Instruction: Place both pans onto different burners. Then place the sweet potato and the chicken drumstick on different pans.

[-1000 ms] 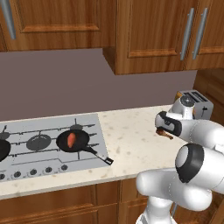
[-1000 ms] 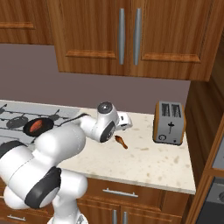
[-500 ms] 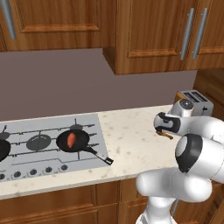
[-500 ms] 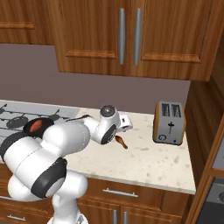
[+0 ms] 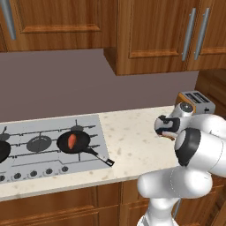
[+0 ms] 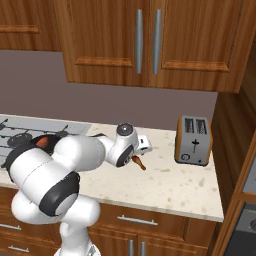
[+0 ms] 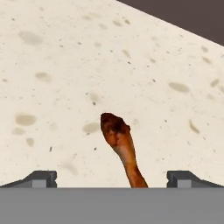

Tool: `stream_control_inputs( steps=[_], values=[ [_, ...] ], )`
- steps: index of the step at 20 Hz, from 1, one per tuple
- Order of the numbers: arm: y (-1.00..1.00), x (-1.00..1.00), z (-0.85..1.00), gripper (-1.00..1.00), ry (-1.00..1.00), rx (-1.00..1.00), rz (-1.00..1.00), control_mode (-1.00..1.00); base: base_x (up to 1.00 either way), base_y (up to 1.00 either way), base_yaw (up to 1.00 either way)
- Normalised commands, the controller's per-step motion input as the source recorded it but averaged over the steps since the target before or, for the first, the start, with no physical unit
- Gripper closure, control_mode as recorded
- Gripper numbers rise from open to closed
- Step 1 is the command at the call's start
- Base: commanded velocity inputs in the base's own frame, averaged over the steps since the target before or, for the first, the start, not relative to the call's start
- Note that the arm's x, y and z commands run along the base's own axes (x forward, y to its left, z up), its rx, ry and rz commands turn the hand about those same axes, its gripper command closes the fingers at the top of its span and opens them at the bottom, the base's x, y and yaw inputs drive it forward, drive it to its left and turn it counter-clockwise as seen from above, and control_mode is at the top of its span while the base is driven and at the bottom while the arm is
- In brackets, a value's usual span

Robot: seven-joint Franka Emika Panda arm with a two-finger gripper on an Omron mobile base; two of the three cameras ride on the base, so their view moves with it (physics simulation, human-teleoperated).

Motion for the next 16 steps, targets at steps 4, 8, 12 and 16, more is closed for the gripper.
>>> stream_control_inputs(
  steps=[4, 8, 12, 16],
  values=[
    [0.00, 0.11, -0.13, -1.00, 0.11, 0.03, 0.00, -1.00, 0.00, 0.00, 0.00],
    [-0.05, 0.15, -0.15, -1.00, 0.07, 0.04, 0.02, -1.00, 0.00, 0.00, 0.00],
    [-0.10, 0.17, -0.14, -1.00, 0.03, 0.05, 0.05, -1.00, 0.00, 0.00, 0.00],
    [-0.06, 0.16, -0.14, -1.00, 0.00, 0.03, 0.05, -1.00, 0.00, 0.00, 0.00]
  ],
)
